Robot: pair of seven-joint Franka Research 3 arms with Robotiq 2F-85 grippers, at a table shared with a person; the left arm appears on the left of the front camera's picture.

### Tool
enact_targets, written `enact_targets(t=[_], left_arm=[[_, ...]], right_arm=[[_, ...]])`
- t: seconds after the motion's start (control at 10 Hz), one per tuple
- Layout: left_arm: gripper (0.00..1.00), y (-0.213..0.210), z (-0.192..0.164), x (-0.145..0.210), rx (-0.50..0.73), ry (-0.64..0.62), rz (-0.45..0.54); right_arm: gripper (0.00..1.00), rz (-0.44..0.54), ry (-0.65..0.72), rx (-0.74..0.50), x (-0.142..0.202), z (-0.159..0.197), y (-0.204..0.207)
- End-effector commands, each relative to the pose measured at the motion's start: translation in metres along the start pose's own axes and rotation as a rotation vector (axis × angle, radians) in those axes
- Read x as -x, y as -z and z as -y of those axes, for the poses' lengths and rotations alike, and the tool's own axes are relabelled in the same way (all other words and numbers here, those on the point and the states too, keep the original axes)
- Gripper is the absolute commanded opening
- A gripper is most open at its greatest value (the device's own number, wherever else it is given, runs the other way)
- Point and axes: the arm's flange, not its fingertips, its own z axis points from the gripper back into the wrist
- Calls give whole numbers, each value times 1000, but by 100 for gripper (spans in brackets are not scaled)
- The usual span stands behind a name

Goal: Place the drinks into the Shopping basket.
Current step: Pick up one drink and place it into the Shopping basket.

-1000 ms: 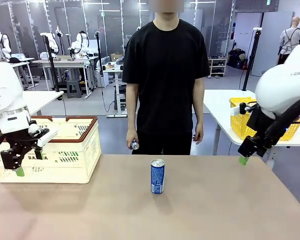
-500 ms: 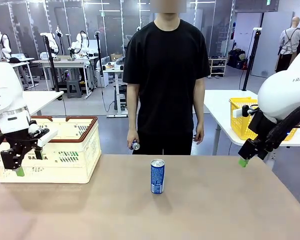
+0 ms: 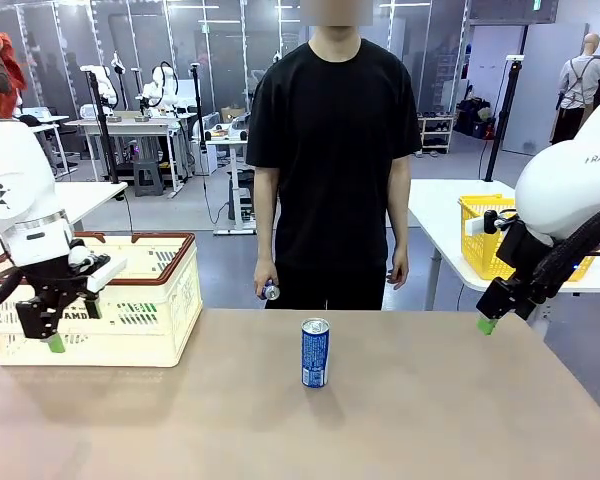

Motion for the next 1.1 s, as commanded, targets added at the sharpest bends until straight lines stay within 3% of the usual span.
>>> enact_targets(t=[0.0, 0.5, 1.0], left_arm=[[100, -6, 6, -39, -74, 18, 62], [100, -32, -79, -184, -189, 229, 64], [100, -18, -144, -267, -226, 311, 152]], right_arm=[[97, -4, -13, -3, -1, 1, -3], [97, -4, -13, -3, -1, 1, -3], [97, -4, -13, -3, -1, 1, -3]])
